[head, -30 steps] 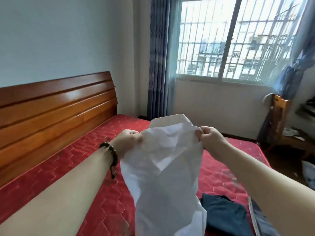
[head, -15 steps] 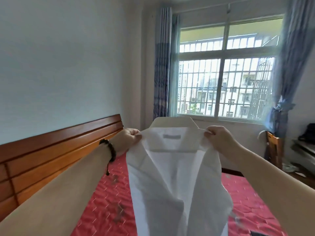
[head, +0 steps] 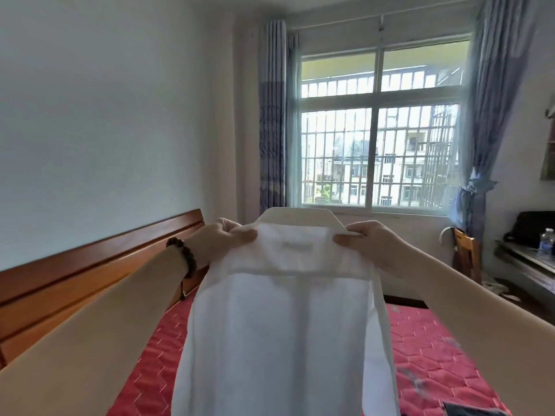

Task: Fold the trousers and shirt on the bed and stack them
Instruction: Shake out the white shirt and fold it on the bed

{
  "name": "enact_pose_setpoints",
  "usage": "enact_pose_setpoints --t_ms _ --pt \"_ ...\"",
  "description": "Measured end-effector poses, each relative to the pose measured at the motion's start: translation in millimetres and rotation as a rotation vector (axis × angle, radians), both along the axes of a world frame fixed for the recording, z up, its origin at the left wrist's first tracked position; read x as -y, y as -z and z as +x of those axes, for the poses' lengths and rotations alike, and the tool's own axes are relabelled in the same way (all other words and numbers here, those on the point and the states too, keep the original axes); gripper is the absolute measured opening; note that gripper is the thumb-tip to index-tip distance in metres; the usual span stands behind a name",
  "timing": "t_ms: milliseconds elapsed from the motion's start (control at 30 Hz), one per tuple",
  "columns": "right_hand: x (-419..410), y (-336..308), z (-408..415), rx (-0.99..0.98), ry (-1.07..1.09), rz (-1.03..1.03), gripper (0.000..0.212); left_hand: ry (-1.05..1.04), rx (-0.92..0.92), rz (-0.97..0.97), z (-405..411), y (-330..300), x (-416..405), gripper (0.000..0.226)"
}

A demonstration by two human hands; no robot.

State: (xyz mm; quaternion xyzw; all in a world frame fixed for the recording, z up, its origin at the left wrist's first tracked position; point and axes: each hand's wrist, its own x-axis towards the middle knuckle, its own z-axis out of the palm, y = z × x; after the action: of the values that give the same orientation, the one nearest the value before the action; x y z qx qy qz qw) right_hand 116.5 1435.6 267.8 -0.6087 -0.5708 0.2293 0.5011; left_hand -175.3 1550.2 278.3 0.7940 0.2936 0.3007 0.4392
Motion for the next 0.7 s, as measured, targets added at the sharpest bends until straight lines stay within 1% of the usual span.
enact_pose_setpoints --t_ms 33,100,133,167,200,267,367,467,500,567,633,667,700 --pt "-3.3 0.9 -3.1 0.021 0.065 0.017 0.023 -0.038 0.001 0.028 1.4 2.2 -1.0 0.054" --pt "-14.0 4.6 -12.4 0.207 0.292 0.074 0.028 -0.190 -0.039 0.124 11.6 8.6 -1.4 0.059" --pt "-20.5 6.6 -20.4 0.307 0.416 0.108 0.027 -0.286 -0.028 0.172 20.5 13.2 0.2 0.059" --pt "-26.9 8.7 -29.8 0.362 0.528 0.145 0.024 -0.379 0.024 0.211 30.5 17.8 2.5 0.054" --pt "-32.3 10.5 -39.9 0.363 0.606 0.187 0.022 -0.446 0.098 0.237 41.2 21.7 5.6 0.050" --pt "-41.6 13.9 -57.5 0.290 0.649 0.298 0.019 -0.487 0.216 0.267 59.7 26.5 9.3 0.052" --pt "-51.3 16.2 -77.1 0.196 0.565 0.421 0.019 -0.416 0.277 0.282 79.1 28.4 10.9 0.055" --pt "-52.6 18.3 -90.2 0.096 0.376 0.450 0.020 -0.336 0.274 0.323 90.2 29.3 15.5 0.053" --pt "-51.3 19.0 -92.3 0.066 0.297 0.442 0.021 -0.305 0.271 0.315 92.3 29.7 16.6 0.050" --pt "-47.0 19.0 -92.6 -0.005 0.167 0.390 0.017 -0.219 0.289 0.224 92.9 28.9 17.9 0.045" --pt "-44.5 15.6 -89.7 -0.063 0.123 0.296 0.009 -0.107 0.310 0.115 90.7 27.3 18.1 0.042" --pt "-42.8 13.0 -88.9 -0.114 0.104 0.251 0.006 -0.063 0.284 0.115 88.4 26.8 18.5 0.040" --pt "-40.6 9.7 -88.6 -0.202 0.068 0.215 0.012 -0.030 0.244 0.138 86.4 27.0 18.2 0.036"
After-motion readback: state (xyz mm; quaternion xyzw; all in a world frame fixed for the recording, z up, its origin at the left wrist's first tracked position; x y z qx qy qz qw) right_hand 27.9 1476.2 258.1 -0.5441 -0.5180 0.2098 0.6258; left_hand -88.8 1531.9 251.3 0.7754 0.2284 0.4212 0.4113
